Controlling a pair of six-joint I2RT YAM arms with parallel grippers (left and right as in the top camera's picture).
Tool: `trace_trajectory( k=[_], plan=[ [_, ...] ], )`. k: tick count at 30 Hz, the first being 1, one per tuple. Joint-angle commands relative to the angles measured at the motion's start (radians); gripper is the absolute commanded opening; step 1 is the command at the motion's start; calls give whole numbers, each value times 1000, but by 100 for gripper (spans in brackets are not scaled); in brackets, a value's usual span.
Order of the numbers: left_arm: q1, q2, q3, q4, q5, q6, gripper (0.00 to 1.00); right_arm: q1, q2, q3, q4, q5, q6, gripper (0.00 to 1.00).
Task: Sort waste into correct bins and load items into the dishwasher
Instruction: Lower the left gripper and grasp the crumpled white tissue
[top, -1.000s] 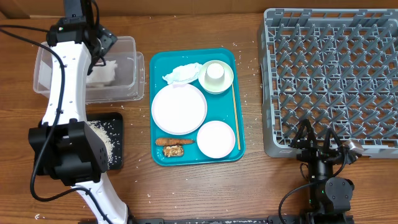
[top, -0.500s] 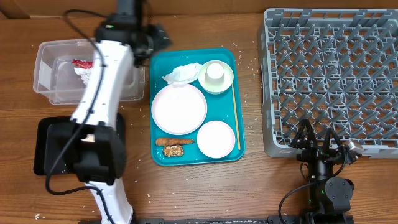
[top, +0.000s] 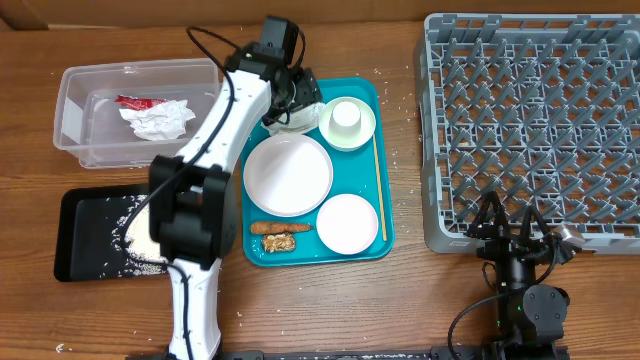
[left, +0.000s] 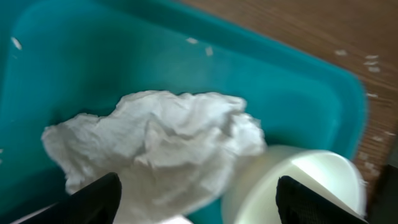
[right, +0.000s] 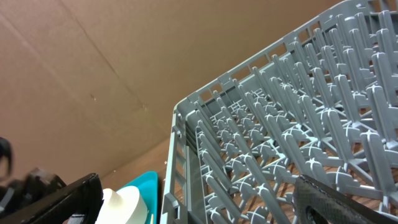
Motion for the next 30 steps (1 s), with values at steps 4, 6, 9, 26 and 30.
trace_trajectory(
  k=[4,6,9,26,30],
  plan=[
    [13,75,1,59,15,-67,80,5,-9,-10,6,-1,-11,100],
    [13,86,1,69,11,-66,79,5,-9,-10,6,-1,-11,100],
    [13,96,1,72,11,-66,73,5,-9,-10,6,-1,-11,100],
    [11,153,1,42,-101,285,66,5,-9,-10,6,-1,-11,100],
    [11,153,1,42,-101,344,54,5,-9,-10,6,-1,-11,100]
  ],
)
